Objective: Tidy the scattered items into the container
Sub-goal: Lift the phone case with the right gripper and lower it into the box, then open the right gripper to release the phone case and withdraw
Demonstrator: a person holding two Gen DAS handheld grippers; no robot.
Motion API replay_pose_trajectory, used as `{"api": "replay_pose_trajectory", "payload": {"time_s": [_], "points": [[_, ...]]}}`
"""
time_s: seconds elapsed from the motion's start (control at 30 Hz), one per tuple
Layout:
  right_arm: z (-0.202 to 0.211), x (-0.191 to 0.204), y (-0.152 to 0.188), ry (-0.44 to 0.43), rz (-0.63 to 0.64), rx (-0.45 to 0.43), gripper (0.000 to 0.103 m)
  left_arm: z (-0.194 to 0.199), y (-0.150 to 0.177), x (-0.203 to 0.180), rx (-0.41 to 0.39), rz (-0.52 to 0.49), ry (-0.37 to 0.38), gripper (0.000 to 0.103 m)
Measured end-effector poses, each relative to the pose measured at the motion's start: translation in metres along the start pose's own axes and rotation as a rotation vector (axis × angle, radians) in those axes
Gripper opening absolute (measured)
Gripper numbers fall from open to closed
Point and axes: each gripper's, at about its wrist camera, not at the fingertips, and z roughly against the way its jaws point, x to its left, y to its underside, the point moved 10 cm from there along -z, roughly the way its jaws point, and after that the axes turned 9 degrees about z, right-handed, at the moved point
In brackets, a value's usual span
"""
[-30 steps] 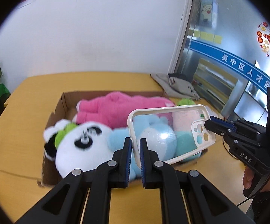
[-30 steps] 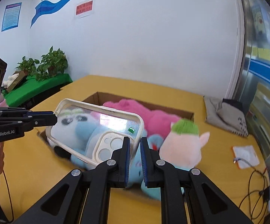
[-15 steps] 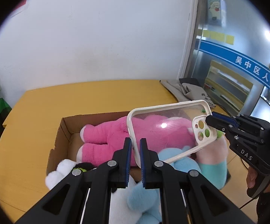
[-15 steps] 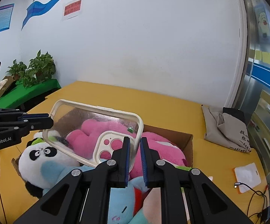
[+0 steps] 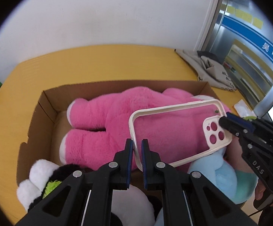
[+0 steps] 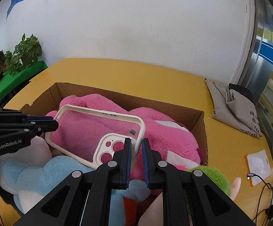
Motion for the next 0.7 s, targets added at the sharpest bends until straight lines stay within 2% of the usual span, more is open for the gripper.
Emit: {"api": "replay_pose_trajectory", "payload": {"time_s": [0.13,0.23,0.3,0.33,0.4,0.43,0.5,0.7], "points": [[-0.003,0.002,0.002,0.018,0.024,0.009,0.014,-0.002,0.001,0.005,0.018,0.034,0.017,0.011],[0.000,0.006,0.003,0.012,0.039,0.000,0.026,0.007,0.002,0.004,0.003,0.045,0.059,0.017],[0.007,0.011,0.001,0.002,0.057,-0.019,0.050,0.015,-0.001,0.006,-0.023,0.050,0.068,0.030],[0.012,0.015,-0.002,-0.009,0.066,-0.041,0.058,0.021,-0.003,0.006,-0.045,0.055,0.068,0.035],[0.031,0.020,-0.009,0.000,0.076,-0.112,0.092,0.041,-0.007,0.009,-0.111,0.062,0.068,0.055],[0.043,0.023,-0.013,0.007,0.081,-0.156,0.096,0.052,-0.008,0.009,-0.149,0.064,0.069,0.060],[0.062,0.029,-0.020,0.002,0.098,-0.217,0.098,0.074,-0.009,0.010,-0.212,0.064,0.077,0.077],[0.115,0.052,-0.005,-0.003,0.118,-0.313,0.102,0.115,0.015,0.013,-0.294,0.032,0.080,0.079]]}}
